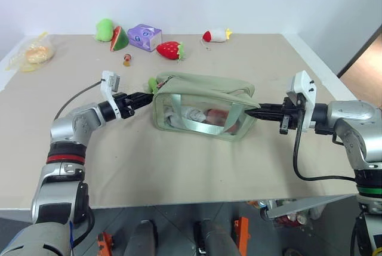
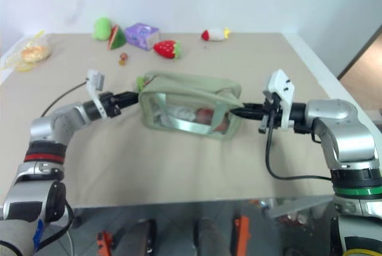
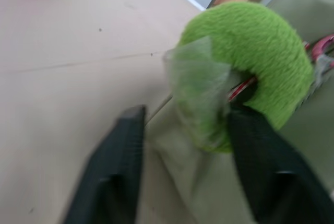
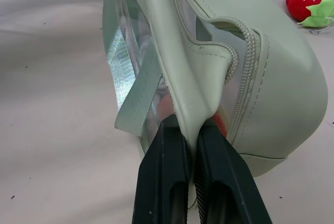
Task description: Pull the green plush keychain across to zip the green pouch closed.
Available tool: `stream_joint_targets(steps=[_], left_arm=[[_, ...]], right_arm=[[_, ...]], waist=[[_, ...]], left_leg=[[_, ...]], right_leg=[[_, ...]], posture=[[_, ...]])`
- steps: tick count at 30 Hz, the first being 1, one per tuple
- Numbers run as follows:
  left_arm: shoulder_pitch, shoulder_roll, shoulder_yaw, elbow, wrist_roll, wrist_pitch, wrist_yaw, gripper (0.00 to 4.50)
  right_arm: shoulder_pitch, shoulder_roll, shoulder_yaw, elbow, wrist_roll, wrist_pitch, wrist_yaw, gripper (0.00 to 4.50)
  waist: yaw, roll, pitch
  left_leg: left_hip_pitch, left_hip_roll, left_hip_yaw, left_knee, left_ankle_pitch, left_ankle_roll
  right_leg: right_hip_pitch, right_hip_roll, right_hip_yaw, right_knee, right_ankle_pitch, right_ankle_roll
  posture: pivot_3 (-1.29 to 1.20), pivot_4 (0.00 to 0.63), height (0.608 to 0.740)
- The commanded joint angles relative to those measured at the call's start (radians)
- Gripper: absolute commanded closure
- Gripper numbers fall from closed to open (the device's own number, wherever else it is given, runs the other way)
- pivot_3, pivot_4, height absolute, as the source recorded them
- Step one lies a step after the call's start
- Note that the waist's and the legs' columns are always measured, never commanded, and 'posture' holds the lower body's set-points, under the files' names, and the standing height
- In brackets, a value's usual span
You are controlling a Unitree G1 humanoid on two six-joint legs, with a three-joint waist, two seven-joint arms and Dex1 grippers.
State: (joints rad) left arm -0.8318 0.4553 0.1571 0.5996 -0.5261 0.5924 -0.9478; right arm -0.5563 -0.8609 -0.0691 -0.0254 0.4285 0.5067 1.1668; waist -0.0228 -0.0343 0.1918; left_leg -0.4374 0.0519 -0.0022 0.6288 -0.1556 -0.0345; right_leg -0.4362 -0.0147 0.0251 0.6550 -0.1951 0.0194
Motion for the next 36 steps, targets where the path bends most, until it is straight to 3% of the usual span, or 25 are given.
stream_joint_targets(steps=[1, 3, 4, 14, 21, 28, 36], left_arm=[[-0.032, -0.005, 0.012, -0.015, 0.003, -0.023, -0.01, 3.58], [-0.032, -0.008, 0.012, -0.016, 0.005, -0.024, -0.011, 4.3], [-0.031, -0.009, 0.013, -0.018, 0.006, -0.024, -0.011, 4.44], [-0.043, 0.002, 0.048, -0.046, 0.004, -0.057, 0.03, 4.44], [-0.254, -0.006, 0.127, -0.008, 0.004, -0.184, 0.18, 4.44], [-0.328, -0.053, -0.01, -0.133, 0.052, -0.217, 0.107, 4.44], [-0.257, -0.062, -0.189, -0.292, 0.112, -0.196, -0.042, 4.44]], right_arm=[[0.003, -0.017, -0.027, -0.046, 0.015, 0.003, -0.007, 4.5], [0.002, -0.016, -0.026, -0.046, 0.016, 0.003, -0.01, 4.5], [0.003, -0.015, -0.025, -0.047, 0.016, 0.003, -0.011, 4.5], [-0.001, -0.002, -0.009, -0.038, 0.01, -0.003, -0.013, 4.5], [-0.019, 0.005, 0.003, -0.022, 0.001, -0.01, -0.008, 4.5], [-0.019, 0.005, 0.003, -0.022, 0.001, -0.015, -0.015, 4.5], [0.002, 0.002, -0.008, -0.044, 0.009, -0.007, -0.029, 4.5]], waist=[[0.0, 0.0, 0.0], [-0.001, 0.0, 0.0], [0.0, 0.0, 0.0], [0.0, 0.0, 0.0], [0.0, -0.001, 0.001], [0.0, -0.001, 0.0], [-0.002, 0.0, 0.0]], left_leg=[[0.0, 0.0, 0.0, 0.0, 0.0, 0.0], [0.0, 0.0, 0.0, 0.0, 0.0, 0.0], [0.0, 0.0, 0.0, 0.0, 0.0, 0.0], [0.0, 0.0, 0.0, 0.0, 0.0, 0.0], [-0.001, 0.0, 0.0, 0.001, 0.0, 0.0], [0.0, 0.0, 0.001, 0.0, 0.0, 0.0], [0.0, -0.001, 0.003, 0.0, 0.0, 0.0]], right_leg=[[0.0, 0.0, 0.0, 0.0, 0.0, 0.0], [0.0, 0.0, 0.0, 0.0, 0.0, 0.0], [0.0, 0.0, 0.0, 0.0, 0.0, 0.0], [0.0, 0.0, 0.0, 0.0, 0.0, 0.0], [0.0, 0.0, 0.0, 0.0, 0.001, 0.001], [0.0, 0.0, 0.002, -0.001, 0.001, 0.002], [0.0, 0.0, 0.004, -0.002, 0.001, 0.003]], posture=[[0.0, 0.15, 0.74], [0.0, 0.15, 0.74], [0.0, 0.15, 0.74], [0.0, 0.15, 0.74], [0.0, 0.15, 0.74], [0.0, 0.15, 0.74], [0.0, 0.15, 0.74]])
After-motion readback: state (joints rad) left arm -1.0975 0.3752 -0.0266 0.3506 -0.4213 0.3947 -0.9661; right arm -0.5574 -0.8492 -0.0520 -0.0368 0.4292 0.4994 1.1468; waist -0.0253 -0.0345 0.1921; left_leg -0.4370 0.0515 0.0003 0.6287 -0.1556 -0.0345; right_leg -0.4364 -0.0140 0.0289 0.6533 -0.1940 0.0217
